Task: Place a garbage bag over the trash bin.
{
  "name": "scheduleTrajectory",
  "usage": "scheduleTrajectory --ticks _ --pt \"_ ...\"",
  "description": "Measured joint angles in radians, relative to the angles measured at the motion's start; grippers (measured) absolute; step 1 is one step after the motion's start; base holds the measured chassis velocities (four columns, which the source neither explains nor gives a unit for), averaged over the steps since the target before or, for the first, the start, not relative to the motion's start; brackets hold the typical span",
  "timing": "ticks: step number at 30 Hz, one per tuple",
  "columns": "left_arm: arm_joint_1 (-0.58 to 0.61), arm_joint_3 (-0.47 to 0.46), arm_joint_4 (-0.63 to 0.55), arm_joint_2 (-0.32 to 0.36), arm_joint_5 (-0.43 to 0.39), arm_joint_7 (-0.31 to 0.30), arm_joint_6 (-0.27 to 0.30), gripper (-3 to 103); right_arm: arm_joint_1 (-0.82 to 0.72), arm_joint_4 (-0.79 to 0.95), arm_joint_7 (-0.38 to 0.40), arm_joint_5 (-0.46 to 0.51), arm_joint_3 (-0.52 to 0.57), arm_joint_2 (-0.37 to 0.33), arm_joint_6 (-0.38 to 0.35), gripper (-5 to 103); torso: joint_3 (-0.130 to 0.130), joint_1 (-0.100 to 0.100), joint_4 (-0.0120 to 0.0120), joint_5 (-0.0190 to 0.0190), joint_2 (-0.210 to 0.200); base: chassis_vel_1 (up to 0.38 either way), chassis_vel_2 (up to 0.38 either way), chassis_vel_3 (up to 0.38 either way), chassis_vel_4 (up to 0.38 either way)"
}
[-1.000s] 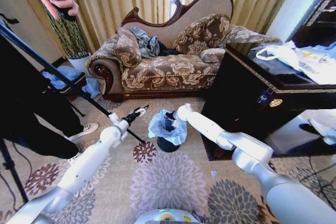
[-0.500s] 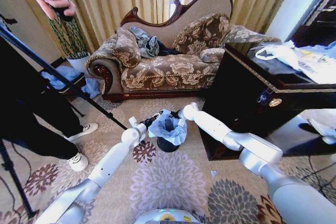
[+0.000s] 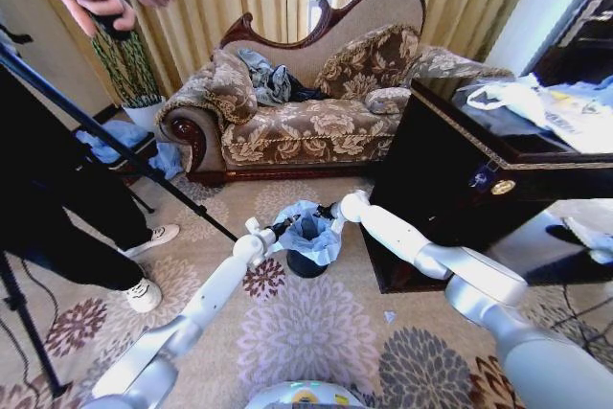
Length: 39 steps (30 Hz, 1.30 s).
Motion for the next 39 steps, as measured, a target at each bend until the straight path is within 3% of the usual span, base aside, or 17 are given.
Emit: scheduleTrajectory --ticks 5,12,21,29,39 --pt "-0.047 -0.017 0.081 -0.026 0.026 0.030 -0.001 0 -0.019 0.067 -0.026 0.028 -0.010 -0.046 0.001 0 0.000 0.000 -0.0001 -0.0002 0.000 0.000 0.000 0.000 0.000" --pt "-0.088 -0.025 0.108 -0.035 0.029 0.051 -0.005 0 -0.053 0.089 -0.030 0.030 -0.011 -0.059 0.001 0 0.000 0.000 -0.0002 0.0001 0.000 0.000 0.000 0.000 0.000" --pt "-0.098 -0.025 0.125 -0.038 0.043 0.074 -0.008 0 -0.077 0.022 -0.003 -0.016 -0.001 0.019 -0.001 0 0.000 0.000 -0.0001 -0.0003 0.000 0.000 0.000 0.000 0.000" --pt "-0.099 -0.031 0.127 -0.033 0.047 0.092 -0.011 0 -0.083 -0.113 0.037 -0.139 0.005 0.134 0.003 0 0.000 0.000 0.0002 -0.0003 0.000 0.000 0.000 0.000 0.000" --pt "-0.083 -0.042 0.108 -0.022 0.042 0.101 -0.015 0 -0.084 -0.094 0.000 -0.214 -0.022 0.119 0.048 0 0.000 0.000 0.0000 -0.0002 0.000 0.000 0.000 0.000 0.000"
